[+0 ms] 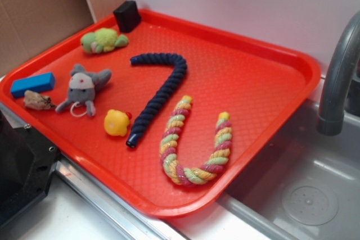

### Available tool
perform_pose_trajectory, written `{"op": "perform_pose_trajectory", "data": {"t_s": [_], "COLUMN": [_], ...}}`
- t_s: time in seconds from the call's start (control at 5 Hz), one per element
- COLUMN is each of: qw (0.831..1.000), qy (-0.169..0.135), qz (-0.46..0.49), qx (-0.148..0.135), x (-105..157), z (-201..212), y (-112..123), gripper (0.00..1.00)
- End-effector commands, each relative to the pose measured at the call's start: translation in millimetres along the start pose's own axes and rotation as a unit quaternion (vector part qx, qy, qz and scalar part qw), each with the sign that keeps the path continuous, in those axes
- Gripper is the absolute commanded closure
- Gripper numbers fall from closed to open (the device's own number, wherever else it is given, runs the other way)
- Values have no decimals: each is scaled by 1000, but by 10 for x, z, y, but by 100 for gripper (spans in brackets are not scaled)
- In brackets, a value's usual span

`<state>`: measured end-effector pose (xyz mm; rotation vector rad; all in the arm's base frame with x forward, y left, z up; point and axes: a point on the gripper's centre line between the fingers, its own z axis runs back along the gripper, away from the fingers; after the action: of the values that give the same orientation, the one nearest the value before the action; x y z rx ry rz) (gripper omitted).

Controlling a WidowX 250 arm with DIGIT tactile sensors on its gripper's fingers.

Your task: Grab the green animal.

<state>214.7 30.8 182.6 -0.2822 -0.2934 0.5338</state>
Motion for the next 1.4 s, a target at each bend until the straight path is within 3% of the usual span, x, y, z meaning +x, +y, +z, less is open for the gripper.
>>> {"op": "perform_pose_trajectory", "data": {"t_s": [0.0,0.2,0.4,0.6,0.8,1.0,1.2], "qw": [984,955,913,855,784,855,910], "qy": [-111,-165,-171,-174,-208,-174,-126], "qz": [128,238,365,479,571,472,359], "qx": [48,64,68,96,129,125,165], "x": [391,485,428,283,326,531,574], "z": [-163,-377,-599,-684,-823,-879,-627], "y": [547,848,1038,1066,1094,1154,1028], "gripper": [0,0,0,0,0,0,0]}}
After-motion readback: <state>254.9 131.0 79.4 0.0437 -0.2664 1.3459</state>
